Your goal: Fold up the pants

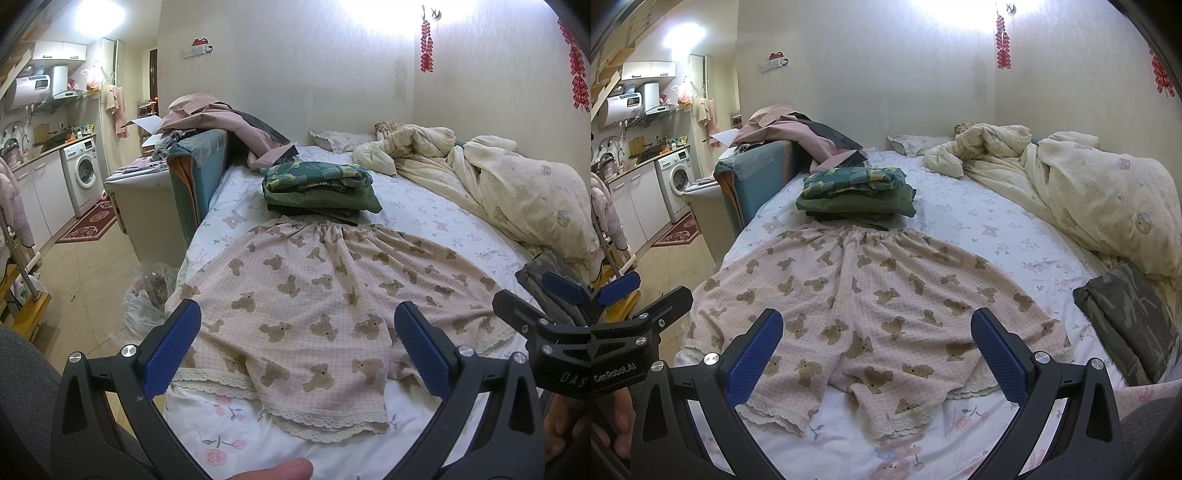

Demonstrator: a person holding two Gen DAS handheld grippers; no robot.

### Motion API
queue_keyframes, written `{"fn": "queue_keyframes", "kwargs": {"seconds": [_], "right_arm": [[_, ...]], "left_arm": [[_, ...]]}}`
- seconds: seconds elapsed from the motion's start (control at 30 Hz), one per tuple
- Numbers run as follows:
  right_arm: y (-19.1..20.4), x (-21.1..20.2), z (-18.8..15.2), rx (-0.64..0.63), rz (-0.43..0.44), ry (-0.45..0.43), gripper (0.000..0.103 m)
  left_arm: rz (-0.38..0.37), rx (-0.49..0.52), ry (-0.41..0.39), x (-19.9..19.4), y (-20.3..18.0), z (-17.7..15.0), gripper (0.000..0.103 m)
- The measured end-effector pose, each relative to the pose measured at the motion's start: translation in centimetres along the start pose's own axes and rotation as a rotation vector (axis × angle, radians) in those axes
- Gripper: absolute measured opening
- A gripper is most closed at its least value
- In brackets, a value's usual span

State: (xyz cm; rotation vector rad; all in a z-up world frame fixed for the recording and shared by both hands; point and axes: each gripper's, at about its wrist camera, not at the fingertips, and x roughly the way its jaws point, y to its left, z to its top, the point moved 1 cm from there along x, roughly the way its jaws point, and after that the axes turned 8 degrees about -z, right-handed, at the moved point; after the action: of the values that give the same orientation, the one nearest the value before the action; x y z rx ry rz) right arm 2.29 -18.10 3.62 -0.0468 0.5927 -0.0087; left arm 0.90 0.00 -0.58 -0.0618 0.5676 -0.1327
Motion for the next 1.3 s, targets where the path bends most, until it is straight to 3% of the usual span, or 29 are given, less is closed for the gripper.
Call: {"fn": "queue_keyframes", "kwargs": {"seconds": [1.3], "right_arm": [[-0.03, -0.09, 0.05, -0.003, -0.001, 0.001, 0.103]], "left_arm": [[0.000, -0.002, -0.001, -0.39, 0.30, 0.27, 0.103]]}}
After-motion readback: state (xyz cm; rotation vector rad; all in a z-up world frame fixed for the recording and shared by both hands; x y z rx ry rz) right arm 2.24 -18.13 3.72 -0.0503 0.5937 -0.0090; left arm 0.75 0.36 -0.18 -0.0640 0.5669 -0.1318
